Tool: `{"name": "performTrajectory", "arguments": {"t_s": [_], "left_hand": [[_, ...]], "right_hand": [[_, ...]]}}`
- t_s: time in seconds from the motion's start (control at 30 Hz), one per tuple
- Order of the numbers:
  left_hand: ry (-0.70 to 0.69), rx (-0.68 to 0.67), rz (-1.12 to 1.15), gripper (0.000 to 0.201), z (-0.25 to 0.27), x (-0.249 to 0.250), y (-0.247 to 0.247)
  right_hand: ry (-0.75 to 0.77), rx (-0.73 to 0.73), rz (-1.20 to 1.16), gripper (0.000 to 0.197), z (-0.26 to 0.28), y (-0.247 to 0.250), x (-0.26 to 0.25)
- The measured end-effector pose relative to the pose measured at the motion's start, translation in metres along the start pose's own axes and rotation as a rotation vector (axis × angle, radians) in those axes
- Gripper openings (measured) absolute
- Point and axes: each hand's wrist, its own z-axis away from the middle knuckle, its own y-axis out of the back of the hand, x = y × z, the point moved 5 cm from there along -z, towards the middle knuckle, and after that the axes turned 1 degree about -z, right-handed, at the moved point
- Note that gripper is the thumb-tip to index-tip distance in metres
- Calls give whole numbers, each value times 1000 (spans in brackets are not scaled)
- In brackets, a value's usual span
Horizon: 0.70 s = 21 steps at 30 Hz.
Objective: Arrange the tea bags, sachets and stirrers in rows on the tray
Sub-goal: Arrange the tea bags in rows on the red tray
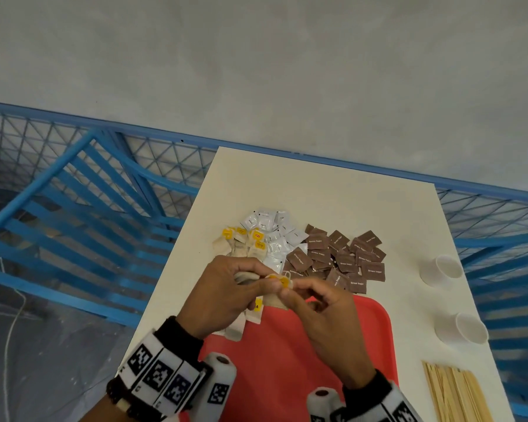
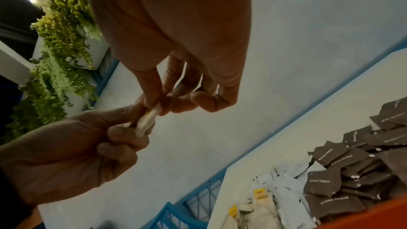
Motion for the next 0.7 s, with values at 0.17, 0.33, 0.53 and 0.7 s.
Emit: {"name": "performTrajectory", "arguments": {"t_s": [0.17, 0.33, 0.53, 0.7], "left_hand": [[135, 177, -36, 8, 11, -45, 28], [378, 230, -106, 18, 47, -119, 37], [525, 220, -300, 15, 69, -186, 34], [465, 98, -410, 36, 66, -199, 22]], "right_hand": [[-335, 17, -155, 5, -1, -23, 61], [-733, 21, -53, 19, 24, -50, 162], [-806, 37, 87, 16, 15, -73, 193], [-747, 82, 402, 17, 12, -72, 195]]}}
